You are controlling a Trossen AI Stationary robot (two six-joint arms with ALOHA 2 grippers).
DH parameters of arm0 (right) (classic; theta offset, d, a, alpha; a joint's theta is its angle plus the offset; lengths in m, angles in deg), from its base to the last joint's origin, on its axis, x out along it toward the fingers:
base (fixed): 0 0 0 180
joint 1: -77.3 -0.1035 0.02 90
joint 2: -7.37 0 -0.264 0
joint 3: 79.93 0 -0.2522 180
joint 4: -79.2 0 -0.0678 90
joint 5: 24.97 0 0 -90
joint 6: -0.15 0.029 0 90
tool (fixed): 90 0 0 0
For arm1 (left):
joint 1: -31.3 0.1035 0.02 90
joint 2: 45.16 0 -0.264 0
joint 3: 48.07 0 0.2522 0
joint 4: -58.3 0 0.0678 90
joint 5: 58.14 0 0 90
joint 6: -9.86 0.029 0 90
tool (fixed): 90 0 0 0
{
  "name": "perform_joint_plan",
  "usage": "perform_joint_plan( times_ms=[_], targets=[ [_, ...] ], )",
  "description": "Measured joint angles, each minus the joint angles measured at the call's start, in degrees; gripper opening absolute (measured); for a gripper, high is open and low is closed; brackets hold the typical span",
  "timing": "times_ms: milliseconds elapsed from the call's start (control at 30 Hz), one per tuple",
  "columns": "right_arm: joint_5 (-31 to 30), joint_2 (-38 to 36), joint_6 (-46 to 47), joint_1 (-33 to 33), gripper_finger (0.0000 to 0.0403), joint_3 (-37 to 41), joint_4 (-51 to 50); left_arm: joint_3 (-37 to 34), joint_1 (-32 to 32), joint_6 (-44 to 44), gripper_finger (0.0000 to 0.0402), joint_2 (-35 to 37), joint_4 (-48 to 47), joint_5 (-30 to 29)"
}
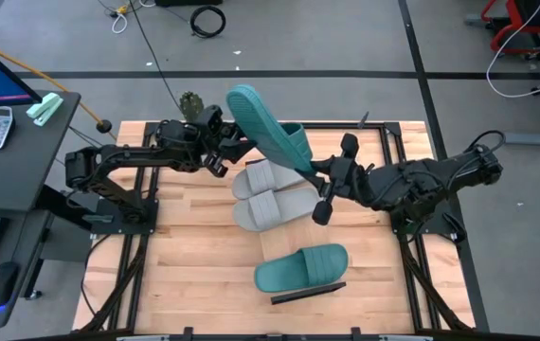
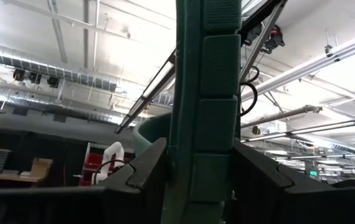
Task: Pick and place slides into the shelf
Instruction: Put the green slipper on the shelf
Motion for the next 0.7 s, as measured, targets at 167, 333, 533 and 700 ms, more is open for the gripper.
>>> perform_joint_plan(
  times_ms=[167,333,533,700],
  targets=[
    [-2.4,-0.9,-3.2,0.0,0.0059,-0.1,-0.6,0.0,0.0,0.0,0.0163,0.0,-0.4,-0.4],
    [-4.1,-2.4,-5.0,0.1,0.0059,-0.7,-2.8,0.1,0.0,0.0,0.0163,0.0,-5.0,-0.9],
    [-6.1,-3.8,-3.7,0.1,0.0059,-2.4,-5.4,-0.1,0.1,-0.3,0.0197,0.0,-9.2,-0.2],
    [-6.8,-4.6,-3.1,-0.2,0.0059,-2.3,-6.4,-0.1,1.1,-3.3,0.0261,0.0,-9.3,0.0]
  ],
)
